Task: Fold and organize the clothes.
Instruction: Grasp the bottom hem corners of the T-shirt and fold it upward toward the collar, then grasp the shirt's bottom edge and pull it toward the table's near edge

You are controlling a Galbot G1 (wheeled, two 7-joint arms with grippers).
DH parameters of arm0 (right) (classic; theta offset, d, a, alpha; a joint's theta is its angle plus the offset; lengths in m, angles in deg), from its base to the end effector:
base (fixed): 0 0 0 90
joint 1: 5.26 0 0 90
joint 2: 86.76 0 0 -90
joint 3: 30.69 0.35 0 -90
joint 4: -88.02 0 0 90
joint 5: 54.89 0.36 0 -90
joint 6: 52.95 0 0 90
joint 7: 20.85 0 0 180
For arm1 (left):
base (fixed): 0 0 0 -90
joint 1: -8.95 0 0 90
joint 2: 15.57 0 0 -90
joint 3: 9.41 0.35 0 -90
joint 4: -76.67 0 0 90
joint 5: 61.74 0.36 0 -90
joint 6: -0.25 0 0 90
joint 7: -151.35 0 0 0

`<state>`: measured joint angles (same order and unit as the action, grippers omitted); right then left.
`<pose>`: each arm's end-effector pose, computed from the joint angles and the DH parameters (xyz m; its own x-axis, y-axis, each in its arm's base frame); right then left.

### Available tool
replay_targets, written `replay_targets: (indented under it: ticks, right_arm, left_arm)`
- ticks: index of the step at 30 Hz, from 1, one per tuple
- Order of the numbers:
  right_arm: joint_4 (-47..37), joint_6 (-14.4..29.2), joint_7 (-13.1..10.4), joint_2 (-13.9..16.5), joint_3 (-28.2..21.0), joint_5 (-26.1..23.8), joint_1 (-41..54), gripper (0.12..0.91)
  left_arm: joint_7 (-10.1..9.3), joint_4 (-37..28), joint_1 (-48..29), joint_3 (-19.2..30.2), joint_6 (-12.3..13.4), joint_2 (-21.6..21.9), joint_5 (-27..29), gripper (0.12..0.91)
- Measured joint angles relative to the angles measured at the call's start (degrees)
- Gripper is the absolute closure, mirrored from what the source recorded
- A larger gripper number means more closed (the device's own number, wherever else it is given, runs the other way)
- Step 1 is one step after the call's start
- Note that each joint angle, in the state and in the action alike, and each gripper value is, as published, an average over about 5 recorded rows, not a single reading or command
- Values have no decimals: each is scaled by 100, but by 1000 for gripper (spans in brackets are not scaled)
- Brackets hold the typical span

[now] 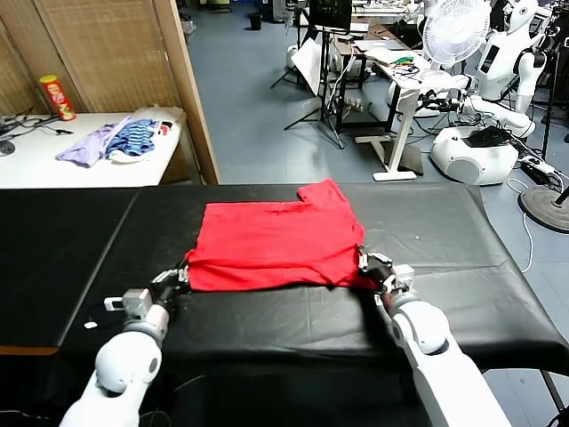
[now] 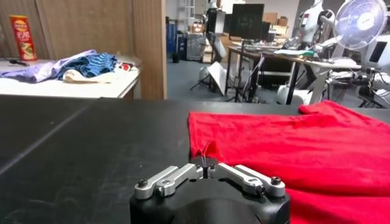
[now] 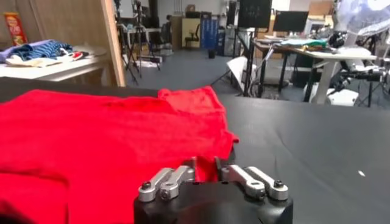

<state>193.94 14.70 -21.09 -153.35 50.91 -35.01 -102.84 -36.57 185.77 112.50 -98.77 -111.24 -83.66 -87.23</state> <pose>0.3064 -0.0534 -0.2937 -0.9254 -0.2099 0.3155 -0.2322 0.9720 -0.0346 0.2799 0.0831 -0.2905 -0.9516 0.0159 0.3069 0.0060 0.9994 -0.0333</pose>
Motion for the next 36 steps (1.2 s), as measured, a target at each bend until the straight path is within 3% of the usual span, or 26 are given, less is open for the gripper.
replay_targets:
  ticks: [5, 9, 13, 17, 21, 25, 29, 32, 36]
  right_arm:
    - [293, 33, 18, -7, 105, -136, -466, 230]
    - [346, 72, 22, -54, 135, -174, -681, 268]
    - [318, 101, 24, -122, 145, -212, -752, 441]
    - [224, 186, 31, -189, 141, -309, -758, 675]
    - [235, 208, 38, -186, 136, -341, -774, 853]
    - [367, 80, 31, -91, 172, -231, -797, 897]
    - [477, -122, 53, 56, 239, -31, -823, 898]
    - [490, -153, 65, 160, 268, 24, -839, 898]
    - [507, -159, 63, 236, 275, 35, -851, 898]
  left_arm:
    - [17, 153, 243, -49, -77, 63, -3, 333]
    - [11, 251, 426, -97, -188, 81, -195, 246]
    - [11, 245, 496, -157, -246, 66, -553, 233]
    - [71, 185, 504, -179, -264, 53, -806, 239]
    - [122, 107, 503, -168, -276, 39, -875, 366]
    - [135, 85, 512, -158, -259, 32, -824, 598]
    - [32, 119, 572, -154, -196, 77, -394, 815]
    - [-29, 145, 651, -146, -138, 119, 65, 902]
    - [42, 255, 779, -142, -113, 140, 265, 905]
